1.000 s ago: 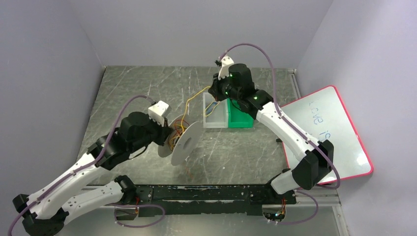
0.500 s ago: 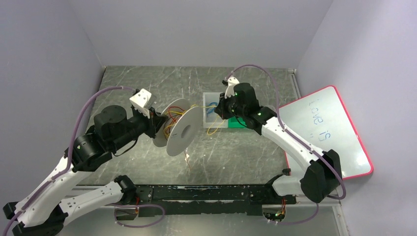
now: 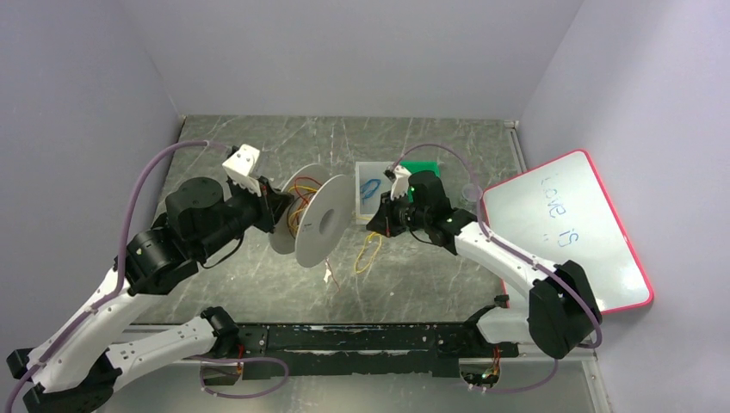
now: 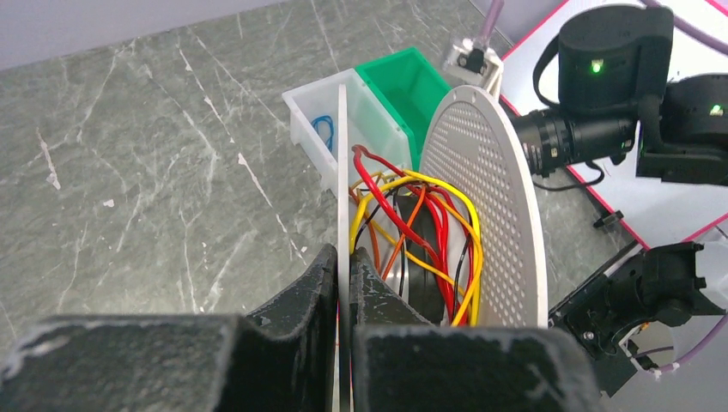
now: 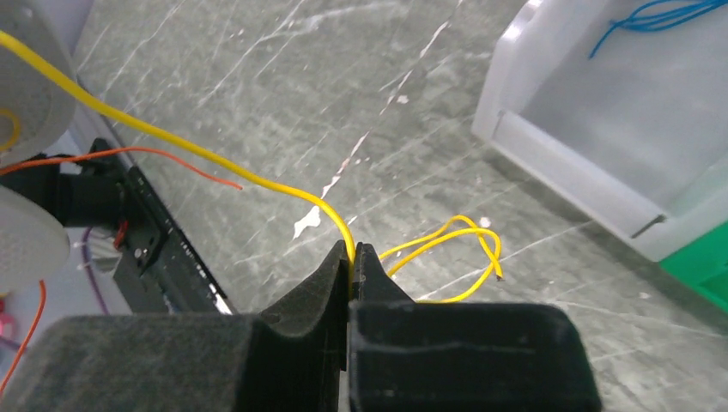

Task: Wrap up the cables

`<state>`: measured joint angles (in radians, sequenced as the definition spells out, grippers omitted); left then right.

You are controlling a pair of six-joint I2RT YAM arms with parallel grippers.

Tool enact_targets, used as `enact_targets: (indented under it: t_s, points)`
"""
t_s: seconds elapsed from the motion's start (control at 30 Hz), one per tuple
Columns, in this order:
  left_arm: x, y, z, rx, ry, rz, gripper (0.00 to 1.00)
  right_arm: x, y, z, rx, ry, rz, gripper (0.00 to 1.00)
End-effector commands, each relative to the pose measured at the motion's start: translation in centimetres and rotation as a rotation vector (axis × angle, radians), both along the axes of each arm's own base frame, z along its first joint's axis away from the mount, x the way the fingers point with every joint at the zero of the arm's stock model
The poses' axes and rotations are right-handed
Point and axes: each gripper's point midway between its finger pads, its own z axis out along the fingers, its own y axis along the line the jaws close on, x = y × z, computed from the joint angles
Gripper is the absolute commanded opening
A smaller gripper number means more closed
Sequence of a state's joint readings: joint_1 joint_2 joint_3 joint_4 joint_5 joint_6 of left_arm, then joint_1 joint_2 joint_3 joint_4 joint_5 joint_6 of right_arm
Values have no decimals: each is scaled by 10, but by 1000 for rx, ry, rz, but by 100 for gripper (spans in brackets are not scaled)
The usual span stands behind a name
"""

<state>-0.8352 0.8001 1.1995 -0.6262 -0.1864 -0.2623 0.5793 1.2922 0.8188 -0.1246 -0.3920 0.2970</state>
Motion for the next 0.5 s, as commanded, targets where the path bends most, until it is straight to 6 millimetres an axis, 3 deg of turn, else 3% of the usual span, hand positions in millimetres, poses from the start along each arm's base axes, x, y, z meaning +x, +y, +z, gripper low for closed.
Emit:
enact_targets:
  t_s: [0.0, 0.47]
  points:
    - [7, 0, 56, -165, -84, 53, 7, -19, 18, 11, 124, 10, 82, 0]
    - [20, 3, 82, -219, -95, 135, 7, -88, 74, -28, 153, 104, 206, 3]
